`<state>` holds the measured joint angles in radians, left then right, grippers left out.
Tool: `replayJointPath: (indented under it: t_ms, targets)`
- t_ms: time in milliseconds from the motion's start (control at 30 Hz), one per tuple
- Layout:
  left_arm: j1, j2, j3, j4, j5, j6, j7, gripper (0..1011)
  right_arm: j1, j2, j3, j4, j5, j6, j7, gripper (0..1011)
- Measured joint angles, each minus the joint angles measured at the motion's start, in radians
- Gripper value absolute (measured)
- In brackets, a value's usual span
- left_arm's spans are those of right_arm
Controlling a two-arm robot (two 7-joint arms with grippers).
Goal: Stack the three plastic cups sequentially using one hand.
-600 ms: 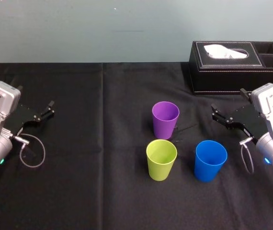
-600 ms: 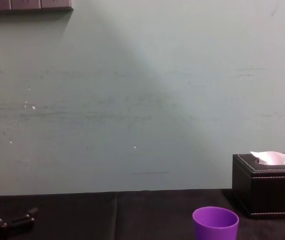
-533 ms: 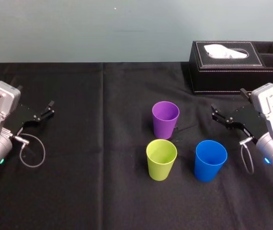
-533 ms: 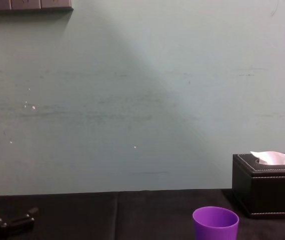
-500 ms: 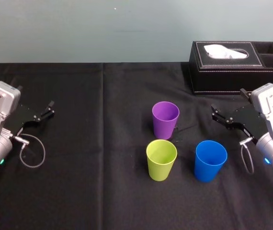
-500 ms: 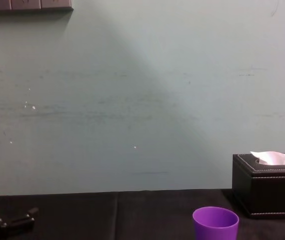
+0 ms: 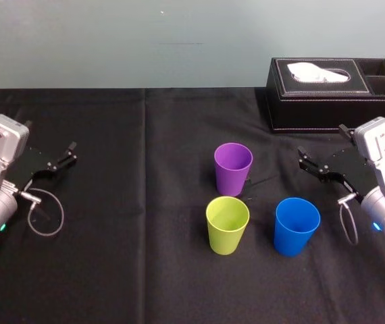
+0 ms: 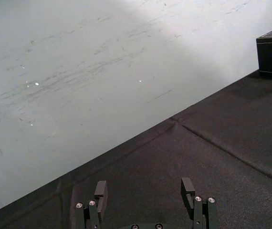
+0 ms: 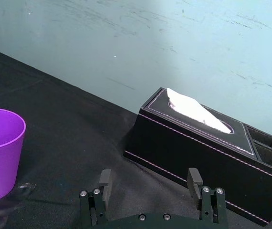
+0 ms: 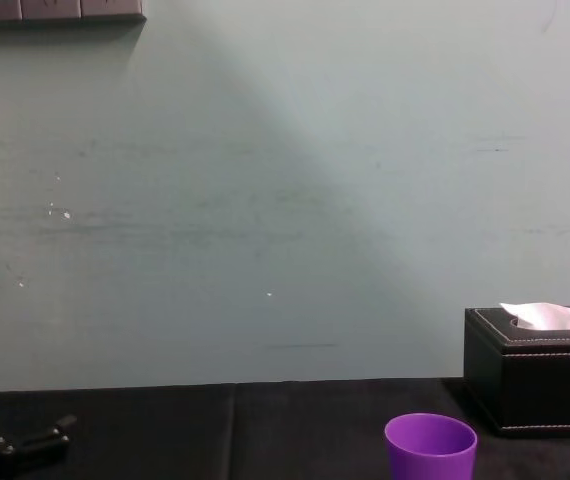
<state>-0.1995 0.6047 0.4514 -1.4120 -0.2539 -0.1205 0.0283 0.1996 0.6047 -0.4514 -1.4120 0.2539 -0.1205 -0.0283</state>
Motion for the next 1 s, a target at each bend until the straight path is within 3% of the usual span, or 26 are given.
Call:
replayJointPath:
  t_ms: [1000]
  targets:
    - [0.0,0.0,0.0,0.0,0.0,0.0,0.0,1012,0.0,0.0,0.0,0.0,0.0,0.0,0.0,1002]
